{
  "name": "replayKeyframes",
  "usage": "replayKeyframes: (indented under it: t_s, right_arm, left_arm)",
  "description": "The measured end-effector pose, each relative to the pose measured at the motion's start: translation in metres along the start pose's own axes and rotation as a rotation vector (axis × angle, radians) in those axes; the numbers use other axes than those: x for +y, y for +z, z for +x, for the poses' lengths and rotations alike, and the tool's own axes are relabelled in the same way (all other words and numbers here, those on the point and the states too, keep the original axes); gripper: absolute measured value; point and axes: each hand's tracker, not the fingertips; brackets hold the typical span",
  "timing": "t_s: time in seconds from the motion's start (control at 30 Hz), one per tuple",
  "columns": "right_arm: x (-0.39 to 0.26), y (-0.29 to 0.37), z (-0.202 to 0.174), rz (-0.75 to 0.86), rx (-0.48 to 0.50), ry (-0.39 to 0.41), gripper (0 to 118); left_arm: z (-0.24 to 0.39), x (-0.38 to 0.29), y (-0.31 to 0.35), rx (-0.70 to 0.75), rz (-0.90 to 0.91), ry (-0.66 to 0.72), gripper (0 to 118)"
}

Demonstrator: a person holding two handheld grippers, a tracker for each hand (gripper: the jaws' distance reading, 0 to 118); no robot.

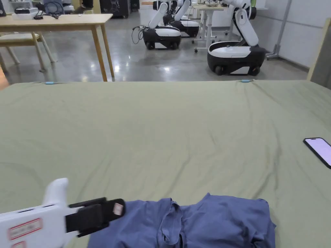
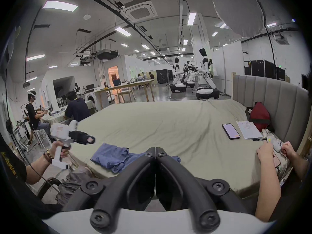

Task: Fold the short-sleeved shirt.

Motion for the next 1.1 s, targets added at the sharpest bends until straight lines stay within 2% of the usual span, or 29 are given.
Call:
replayKeyframes:
  t_s: [0.1,0.23,0.3,0.37,0.4,0.47,0.53,0.57,0.6,0.63,0.67,0.7,0.73,0.77,0.93,1.03,1.1]
  right_arm:
    - [0.001,-0.007,-0.002,0.017,0.026,-0.004,1]
    - [0.005,-0.020,-0.007,0.022,0.024,0.023,1]
    - [0.008,-0.025,-0.010,0.022,0.003,0.043,1]
    - [0.010,-0.027,-0.011,0.027,-0.081,0.029,1]
    - [0.012,-0.028,-0.012,0.020,-0.103,0.041,1]
    - [0.014,-0.027,-0.014,0.033,-0.094,0.065,1]
    - [0.017,-0.024,-0.014,0.040,-0.081,0.063,1]
    - [0.018,-0.023,-0.014,0.042,-0.061,0.062,1]
    - [0.018,-0.023,-0.014,0.046,-0.052,0.061,1]
    - [0.018,-0.022,-0.014,0.045,-0.043,0.062,1]
    - [0.018,-0.022,-0.015,0.043,-0.036,0.066,1]
    - [0.018,-0.022,-0.016,0.043,-0.036,0.072,1]
    - [0.018,-0.023,-0.016,0.043,-0.036,0.078,1]
    - [0.018,-0.023,-0.017,0.042,-0.035,0.083,1]
    - [0.018,-0.031,-0.017,0.039,-0.004,0.059,1]
    - [0.016,-0.035,-0.018,0.035,0.011,0.043,1]
    - [0.015,-0.037,-0.018,0.031,0.013,0.041,1]
  left_arm:
    - [-0.009,-0.013,0.051,0.075,0.051,0.035,0]
    - [-0.010,-0.029,0.077,0.175,0.060,0.022,0]
    - [-0.014,-0.031,0.071,0.182,0.058,0.046,0]
    - [-0.016,-0.031,0.057,0.187,0.067,0.064,0]
    - [-0.017,-0.029,0.046,0.242,0.059,0.071,0]
    - [-0.019,-0.027,0.027,0.285,0.033,0.053,0]
    - [-0.024,-0.022,0.006,0.263,-0.007,0.041,3]
    - [-0.028,-0.019,-0.006,0.257,-0.029,0.058,24]
    - [-0.031,-0.016,-0.014,0.271,-0.045,0.085,59]
    - [-0.036,-0.013,-0.021,0.279,-0.050,0.081,102]
    - [-0.055,-0.009,-0.029,0.282,-0.087,0.069,118]
    - [-0.060,-0.007,-0.036,0.283,-0.103,0.056,118]
    - [-0.063,-0.004,-0.037,0.275,-0.010,0.019,118]
    - [-0.067,-0.005,-0.044,0.272,-0.088,0.061,118]
    - [-0.100,0.002,-0.073,0.181,-0.205,0.187,118]
    - [-0.111,-0.002,-0.084,0.029,-0.175,0.243,118]
    - [-0.114,0.000,-0.089,-0.028,-0.169,0.328,118]
